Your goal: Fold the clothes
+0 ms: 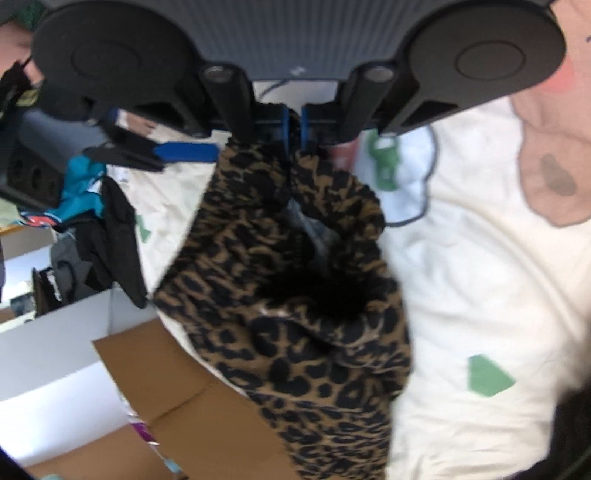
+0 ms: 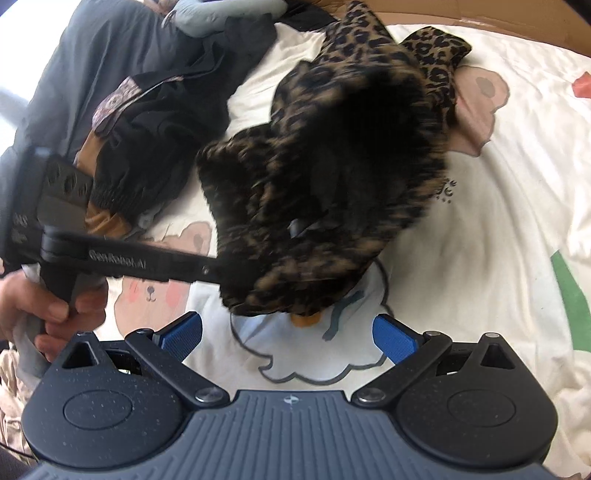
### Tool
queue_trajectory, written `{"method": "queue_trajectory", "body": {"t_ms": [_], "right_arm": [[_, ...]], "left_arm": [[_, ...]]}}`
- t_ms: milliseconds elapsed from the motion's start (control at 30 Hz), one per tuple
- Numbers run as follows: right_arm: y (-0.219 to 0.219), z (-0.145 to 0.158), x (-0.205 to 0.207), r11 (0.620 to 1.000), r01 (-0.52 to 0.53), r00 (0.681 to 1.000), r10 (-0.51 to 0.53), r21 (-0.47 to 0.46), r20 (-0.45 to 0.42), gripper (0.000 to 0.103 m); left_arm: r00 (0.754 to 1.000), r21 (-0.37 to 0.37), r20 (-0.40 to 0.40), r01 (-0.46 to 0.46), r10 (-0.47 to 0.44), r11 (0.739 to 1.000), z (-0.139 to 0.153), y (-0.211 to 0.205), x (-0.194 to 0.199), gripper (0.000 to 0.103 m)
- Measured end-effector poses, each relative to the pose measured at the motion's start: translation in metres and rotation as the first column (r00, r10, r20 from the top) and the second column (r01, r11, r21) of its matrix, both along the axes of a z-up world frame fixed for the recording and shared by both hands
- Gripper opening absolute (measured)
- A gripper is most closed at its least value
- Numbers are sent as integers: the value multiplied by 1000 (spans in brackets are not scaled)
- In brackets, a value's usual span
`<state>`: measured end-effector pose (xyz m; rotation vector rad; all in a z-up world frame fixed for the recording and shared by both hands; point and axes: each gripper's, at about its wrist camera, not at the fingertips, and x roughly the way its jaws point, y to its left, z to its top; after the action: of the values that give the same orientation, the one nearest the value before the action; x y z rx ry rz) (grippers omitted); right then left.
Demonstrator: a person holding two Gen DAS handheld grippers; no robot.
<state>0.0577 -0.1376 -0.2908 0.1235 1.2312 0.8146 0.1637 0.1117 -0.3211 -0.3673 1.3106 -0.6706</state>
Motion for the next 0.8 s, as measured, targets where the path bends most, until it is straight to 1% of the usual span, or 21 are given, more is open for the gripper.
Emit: {"method": "queue_trajectory", "body": {"t_ms": [133,300,333,367,500,567,600,633,667,700,733,800], "right_arm": [[0,1,-3,1000,-9,1000,9,4,4,101],[-5,6,-2,999,20,999,-21,26,31,101],[-7,6,-1,999,28,999,-29,30,40,98],[-9,7,-1,999,37,998,-39,34,46,92],[-17,6,3,996,81,995,-83,43,53,77],[-22,7,4,994,100,993,-103,51,63,64],[-24,7,5,993,109,991,-113,54,71,61],[-27,7,5,991,119,989,-123,54,79,53],[-29,7,6,990,131,987,-135,52,87,47],[-31,6,7,988,145,985,-148,47,90,44],[-34,5,8,987,157,983,-160,44,89,39],[-41,3,12,982,185,979,-187,40,78,37]], "left_arm": [[999,-35,1,36,-36,999,12,-16,-4,6],[997,-69,4,78,-78,995,20,-35,-10,6],[997,-77,4,83,-83,994,22,-40,-10,6],[996,-85,5,88,-88,993,24,-44,-10,6],[994,-115,7,111,-111,987,28,-61,-9,6],[992,-126,14,124,-123,984,29,-71,-8,6],[992,-131,19,130,-129,983,29,-77,-7,6],[991,-134,23,136,-134,982,30,-82,-7,7],[990,-132,26,143,-141,981,31,-87,-5,8],[989,-129,30,150,-147,980,33,-91,-3,11],[987,-120,38,161,-158,980,35,-94,-2,14],[984,-111,49,173,-169,979,40,-95,1,16]]}}
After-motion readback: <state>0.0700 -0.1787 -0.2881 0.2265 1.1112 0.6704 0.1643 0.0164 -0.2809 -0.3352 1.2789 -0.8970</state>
